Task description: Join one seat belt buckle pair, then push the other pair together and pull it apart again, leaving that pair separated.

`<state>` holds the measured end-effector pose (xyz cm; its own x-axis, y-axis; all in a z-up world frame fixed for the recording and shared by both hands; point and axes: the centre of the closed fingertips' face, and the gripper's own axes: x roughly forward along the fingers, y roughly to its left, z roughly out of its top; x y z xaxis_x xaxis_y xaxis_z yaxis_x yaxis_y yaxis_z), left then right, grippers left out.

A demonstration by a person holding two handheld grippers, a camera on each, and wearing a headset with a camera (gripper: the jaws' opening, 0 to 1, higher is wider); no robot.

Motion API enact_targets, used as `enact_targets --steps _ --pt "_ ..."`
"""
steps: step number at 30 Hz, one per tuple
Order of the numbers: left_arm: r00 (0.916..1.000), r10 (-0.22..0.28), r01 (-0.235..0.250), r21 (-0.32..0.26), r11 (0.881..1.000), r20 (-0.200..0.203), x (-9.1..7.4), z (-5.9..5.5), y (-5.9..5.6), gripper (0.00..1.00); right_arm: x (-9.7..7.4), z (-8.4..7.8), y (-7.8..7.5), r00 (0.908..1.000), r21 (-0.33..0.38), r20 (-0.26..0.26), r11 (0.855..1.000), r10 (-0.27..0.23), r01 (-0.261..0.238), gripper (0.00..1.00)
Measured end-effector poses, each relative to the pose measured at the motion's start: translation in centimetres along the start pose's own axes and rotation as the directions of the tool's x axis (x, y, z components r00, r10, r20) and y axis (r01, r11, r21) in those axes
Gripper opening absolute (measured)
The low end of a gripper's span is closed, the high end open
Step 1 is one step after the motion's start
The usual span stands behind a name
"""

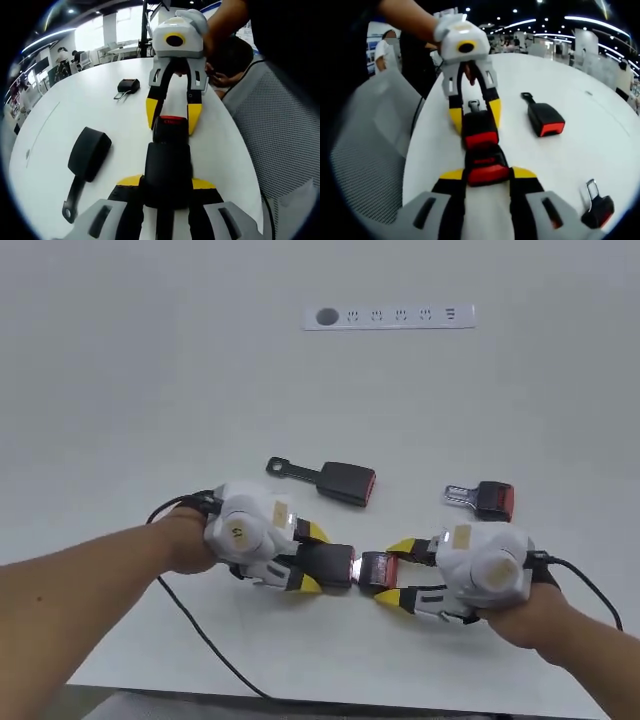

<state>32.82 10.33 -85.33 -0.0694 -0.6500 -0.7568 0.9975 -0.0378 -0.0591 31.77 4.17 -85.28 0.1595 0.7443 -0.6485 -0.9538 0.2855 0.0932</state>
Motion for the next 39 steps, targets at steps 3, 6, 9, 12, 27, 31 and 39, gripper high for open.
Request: enact_targets --steps 3,6,9,12,27,31,39 --pt "1.0000 0.002 -0.002 -0.006 1.000 0.009 -0.03 0.05 -0.01 0.35 -0.03 0.03 0.08 0.9999 -0.024 0.002 1.000 -0.013 0.013 0.33" --pt "0.9998 0.006 -0.006 -0.010 1.000 0.019 -0.04 0.02 0.02 0.35 -0.04 0.02 0.05 0.9995 -0.033 0.012 0.999 -0.028 0.028 0.33" --pt "0.9996 0.010 -0.009 -0.018 1.000 0.026 -0.06 0.03 0.04 0.35 -0.02 0.04 -0.01 0.9992 -0.041 0.016 0.998 -0.037 0.038 0.33" --pt "0.9995 0.009 -0.009 -0.017 1.000 0.030 -0.07 0.06 0.05 0.35 0.04 0.10 -0.07 0.9990 -0.035 0.021 0.999 -0.038 0.039 0.33" --pt "0.9993 0.003 -0.002 -0.025 1.000 0.038 -0.05 0.04 0.09 0.35 0.00 0.15 0.01 0.9978 -0.043 0.044 0.998 -0.050 0.052 0.32" --pt "0.9990 0.008 -0.006 -0.035 0.999 0.044 -0.04 0.06 0.13 0.35 0.05 0.05 -0.03 0.9975 -0.072 0.036 0.995 -0.060 0.063 0.32" --pt "0.9990 0.002 -0.001 -0.029 1.000 0.045 0.02 0.21 0.15 0.35 -0.01 0.02 -0.17 0.9972 -0.044 0.047 0.997 -0.058 0.060 0.32"
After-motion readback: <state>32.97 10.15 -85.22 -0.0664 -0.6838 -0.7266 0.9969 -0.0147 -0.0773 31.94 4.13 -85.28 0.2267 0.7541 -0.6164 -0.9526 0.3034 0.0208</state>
